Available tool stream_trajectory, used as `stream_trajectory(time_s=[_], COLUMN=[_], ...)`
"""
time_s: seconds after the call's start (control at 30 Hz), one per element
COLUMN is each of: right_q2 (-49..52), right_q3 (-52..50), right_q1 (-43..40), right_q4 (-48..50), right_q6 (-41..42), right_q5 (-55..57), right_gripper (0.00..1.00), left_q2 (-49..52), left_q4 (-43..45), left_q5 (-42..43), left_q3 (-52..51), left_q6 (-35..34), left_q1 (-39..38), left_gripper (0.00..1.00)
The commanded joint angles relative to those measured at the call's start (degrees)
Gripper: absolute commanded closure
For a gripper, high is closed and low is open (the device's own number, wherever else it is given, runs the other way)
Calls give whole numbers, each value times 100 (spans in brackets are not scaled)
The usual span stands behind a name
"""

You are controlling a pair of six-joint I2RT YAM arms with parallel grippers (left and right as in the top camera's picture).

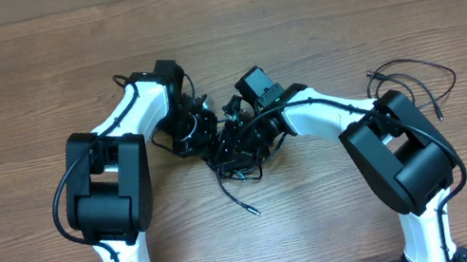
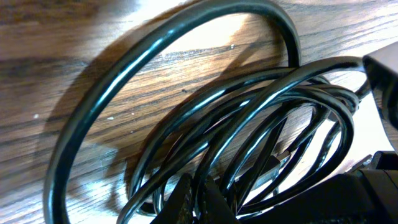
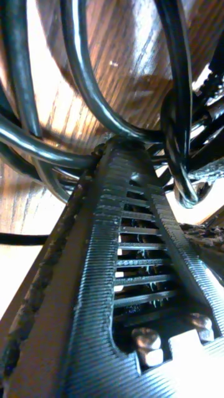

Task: Untangle cables

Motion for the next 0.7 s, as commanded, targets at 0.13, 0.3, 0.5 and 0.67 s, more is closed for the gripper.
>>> stream_trajectory(time_s=[0.13,0.3,0.5,0.67], right_q2=[11,11,11,11], right_q3=[55,57,55,55], right_q1=[-35,-138,-173,-98], right_q4=[243,247,155,214], right_q6=[114,114,450,927], right_q5=[446,468,890,1226], right_gripper=[93,93,86,83], left_q2=[-28,-28,-28,-28], left_q4=[-136,-210,-214,-214], left_q5=[203,199,197,203], left_q3=[-68,-68,-68,-68], left_q6=[155,160,157,155], left_q1=[-109,-109,-109,-96], left_gripper=[96,96,96,96])
